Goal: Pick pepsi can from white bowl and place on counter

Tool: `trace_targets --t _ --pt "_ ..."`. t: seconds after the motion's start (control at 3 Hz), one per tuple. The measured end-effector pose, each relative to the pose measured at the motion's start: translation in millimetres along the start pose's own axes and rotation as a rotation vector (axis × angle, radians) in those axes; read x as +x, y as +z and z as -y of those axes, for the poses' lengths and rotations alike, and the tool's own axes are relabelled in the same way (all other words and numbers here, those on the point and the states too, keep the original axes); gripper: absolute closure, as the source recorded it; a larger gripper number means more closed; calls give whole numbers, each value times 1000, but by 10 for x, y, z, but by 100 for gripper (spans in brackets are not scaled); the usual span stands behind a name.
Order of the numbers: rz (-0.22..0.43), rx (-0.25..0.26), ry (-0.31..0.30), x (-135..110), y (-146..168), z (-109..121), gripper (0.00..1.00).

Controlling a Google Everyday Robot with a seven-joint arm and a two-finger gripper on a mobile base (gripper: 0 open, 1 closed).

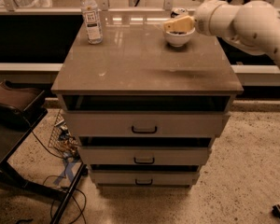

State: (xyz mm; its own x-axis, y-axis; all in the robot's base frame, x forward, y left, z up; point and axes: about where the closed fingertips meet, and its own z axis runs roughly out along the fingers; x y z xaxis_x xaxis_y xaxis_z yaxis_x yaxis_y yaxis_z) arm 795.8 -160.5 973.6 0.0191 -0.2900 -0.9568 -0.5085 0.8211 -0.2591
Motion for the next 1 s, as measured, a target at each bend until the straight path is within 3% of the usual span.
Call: trace_targets --t 0.33,0.67,1.0 --pt "17 -16 36 25 400 -48 0" --pt "24 -35 113 76 712 -58 0" --pt "14 -32 170 192 881 -30 0"
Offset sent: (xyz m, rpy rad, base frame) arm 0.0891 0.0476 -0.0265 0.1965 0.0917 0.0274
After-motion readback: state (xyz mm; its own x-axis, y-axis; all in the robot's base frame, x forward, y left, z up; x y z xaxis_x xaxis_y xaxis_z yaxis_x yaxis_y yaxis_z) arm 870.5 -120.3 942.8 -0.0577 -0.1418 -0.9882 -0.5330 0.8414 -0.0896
